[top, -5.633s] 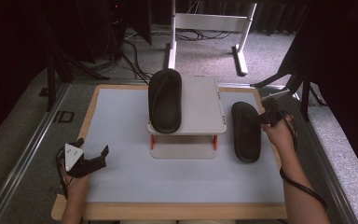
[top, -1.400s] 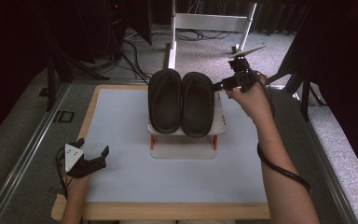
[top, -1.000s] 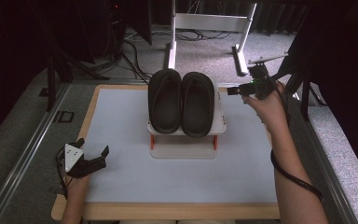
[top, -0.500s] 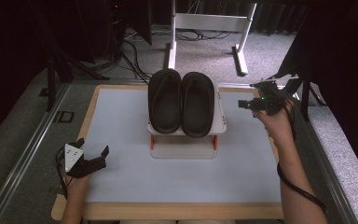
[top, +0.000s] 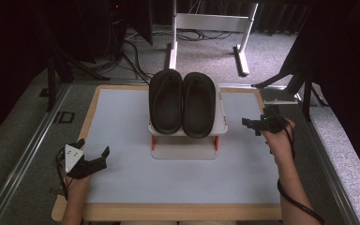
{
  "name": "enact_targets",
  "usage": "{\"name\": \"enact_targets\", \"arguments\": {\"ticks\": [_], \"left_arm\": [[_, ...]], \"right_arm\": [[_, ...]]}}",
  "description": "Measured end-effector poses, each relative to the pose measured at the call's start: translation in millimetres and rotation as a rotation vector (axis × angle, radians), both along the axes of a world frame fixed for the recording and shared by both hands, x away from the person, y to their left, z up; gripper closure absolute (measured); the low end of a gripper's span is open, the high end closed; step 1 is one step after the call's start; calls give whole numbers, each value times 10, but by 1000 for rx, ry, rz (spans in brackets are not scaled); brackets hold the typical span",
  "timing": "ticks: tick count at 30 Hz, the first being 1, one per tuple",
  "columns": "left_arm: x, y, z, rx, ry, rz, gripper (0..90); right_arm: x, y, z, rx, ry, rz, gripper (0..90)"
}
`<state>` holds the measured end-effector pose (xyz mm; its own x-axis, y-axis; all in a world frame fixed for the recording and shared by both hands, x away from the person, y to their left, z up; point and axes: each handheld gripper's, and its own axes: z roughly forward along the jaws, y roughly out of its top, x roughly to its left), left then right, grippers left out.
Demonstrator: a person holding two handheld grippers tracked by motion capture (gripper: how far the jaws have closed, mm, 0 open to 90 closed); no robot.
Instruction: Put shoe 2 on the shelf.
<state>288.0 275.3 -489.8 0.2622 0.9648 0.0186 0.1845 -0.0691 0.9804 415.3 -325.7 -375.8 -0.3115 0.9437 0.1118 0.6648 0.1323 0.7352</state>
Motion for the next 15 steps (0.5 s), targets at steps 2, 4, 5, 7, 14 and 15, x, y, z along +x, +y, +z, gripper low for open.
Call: {"name": "enact_targets", "arguments": {"ticks": [2, 4, 5, 7, 14, 15], "left_arm": [[-1, 0, 0, 0, -1, 0, 18], [-1, 0, 0, 0, -1, -1, 18], [-1, 0, 0, 0, -1, 0, 18], [0, 0, 0, 0, 0, -1, 18], [0, -2, -1, -2, -2, 1, 18], [0, -1, 0, 0, 0, 0, 18]], "right_arm": [[-22, -39, -92, 9, -11, -14, 134], [-40, -74, -185, -1, -19, -23, 134], [-51, -88, -231, -6, -20, -25, 134], [-71, -123, -318, -11, -22, -30, 134], [-189, -234, -549, -17, -91, -61, 130], [-206, -253, -582, -17, -94, -66, 123]]}}
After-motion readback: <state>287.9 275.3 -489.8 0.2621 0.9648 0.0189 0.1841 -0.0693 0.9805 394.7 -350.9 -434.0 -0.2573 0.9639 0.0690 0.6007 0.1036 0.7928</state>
